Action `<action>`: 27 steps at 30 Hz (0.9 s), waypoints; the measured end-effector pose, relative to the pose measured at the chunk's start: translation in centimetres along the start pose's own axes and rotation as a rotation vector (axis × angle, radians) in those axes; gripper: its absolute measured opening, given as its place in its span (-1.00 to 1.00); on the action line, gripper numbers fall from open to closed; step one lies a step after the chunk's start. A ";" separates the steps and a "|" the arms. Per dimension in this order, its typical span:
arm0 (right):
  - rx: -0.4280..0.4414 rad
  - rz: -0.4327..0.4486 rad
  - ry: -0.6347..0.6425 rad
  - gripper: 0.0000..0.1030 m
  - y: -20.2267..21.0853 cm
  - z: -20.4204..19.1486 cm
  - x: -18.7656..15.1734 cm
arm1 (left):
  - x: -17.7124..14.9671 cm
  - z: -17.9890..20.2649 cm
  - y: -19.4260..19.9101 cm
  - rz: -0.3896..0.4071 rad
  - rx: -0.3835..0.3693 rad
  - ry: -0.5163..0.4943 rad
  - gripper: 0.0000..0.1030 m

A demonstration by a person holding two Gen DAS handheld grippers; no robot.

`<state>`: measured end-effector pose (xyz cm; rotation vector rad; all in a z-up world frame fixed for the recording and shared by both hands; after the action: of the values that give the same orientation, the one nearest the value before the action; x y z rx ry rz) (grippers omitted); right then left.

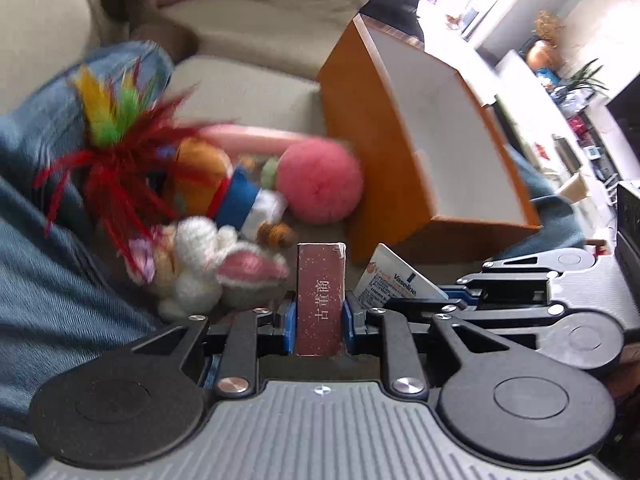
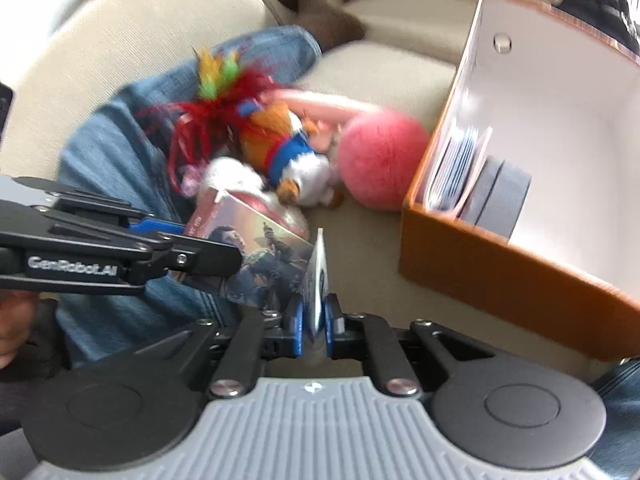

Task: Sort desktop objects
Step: 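Lower the card box and Vaseline tube into the orange shoebox with both grippers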

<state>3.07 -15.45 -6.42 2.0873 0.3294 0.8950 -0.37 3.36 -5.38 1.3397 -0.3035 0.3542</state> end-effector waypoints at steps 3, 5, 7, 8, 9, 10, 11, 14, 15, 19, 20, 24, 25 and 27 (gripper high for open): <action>0.050 0.066 0.016 -0.81 3.6 -0.1 0.7 | 1.0 0.7 2.3 0.047 -0.053 -0.011 -0.51; 0.061 0.122 0.012 -0.80 6.3 0.3 1.2 | 1.9 1.4 3.8 0.082 -0.082 -0.026 -0.51; 0.061 0.185 -0.005 -0.80 8.9 0.9 1.5 | 3.1 2.5 5.1 0.119 -0.104 -0.047 -0.51; 0.057 0.218 -0.018 -0.80 10.2 1.3 1.7 | 3.7 3.2 5.4 0.131 -0.115 -0.056 -0.51; 0.048 0.249 -0.032 -0.80 11.4 1.7 1.8 | 4.4 3.9 5.7 0.141 -0.128 -0.067 -0.51; 0.033 0.280 -0.046 -0.80 12.6 2.1 2.0 | 5.2 4.7 5.8 0.149 -0.139 -0.079 -0.51; 0.008 0.314 -0.057 -0.80 13.7 2.6 2.1 | 5.9 5.6 5.8 0.154 -0.145 -0.093 -0.51; -0.081 0.410 -0.088 -0.80 16.4 4.0 2.3 | 7.8 8.2 5.0 0.159 -0.156 -0.131 -0.51; -0.111 0.434 -0.099 -0.80 17.0 4.6 2.4 | 8.4 9.1 4.5 0.152 -0.162 -0.140 -0.51; -0.208 0.477 -0.146 -0.80 17.5 7.2 2.3 | 9.9 12.2 1.5 0.093 -0.184 -0.176 -0.51; -0.225 0.476 -0.160 -0.80 17.3 8.0 2.2 | 10.1 13.0 0.4 0.069 -0.186 -0.187 -0.51; -0.264 0.453 -0.230 -0.80 15.6 11.6 1.9 | 9.8 14.8 -3.9 -0.032 -0.156 -0.216 -0.51; -0.267 0.445 -0.243 -0.80 15.0 12.2 1.6 | 9.6 15.0 -4.8 -0.052 -0.142 -0.222 -0.51; -0.262 0.421 -0.266 -0.80 13.8 13.5 1.2 | 9.2 15.4 -6.4 -0.091 -0.108 -0.237 -0.51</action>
<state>12.31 -31.45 -0.70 2.0255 -0.3631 0.8298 10.43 -12.27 -4.10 1.2852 -0.4511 0.1009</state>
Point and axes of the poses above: each gripper's, at about its wrist camera, not at the fingertips, and y roughly against the way its jaws point, z to its right, x to its top, the point moved 4 cm from there along -y, roughly the way its jaws point, and after that the axes turned 9 degrees about x, right-handed, at the moved point
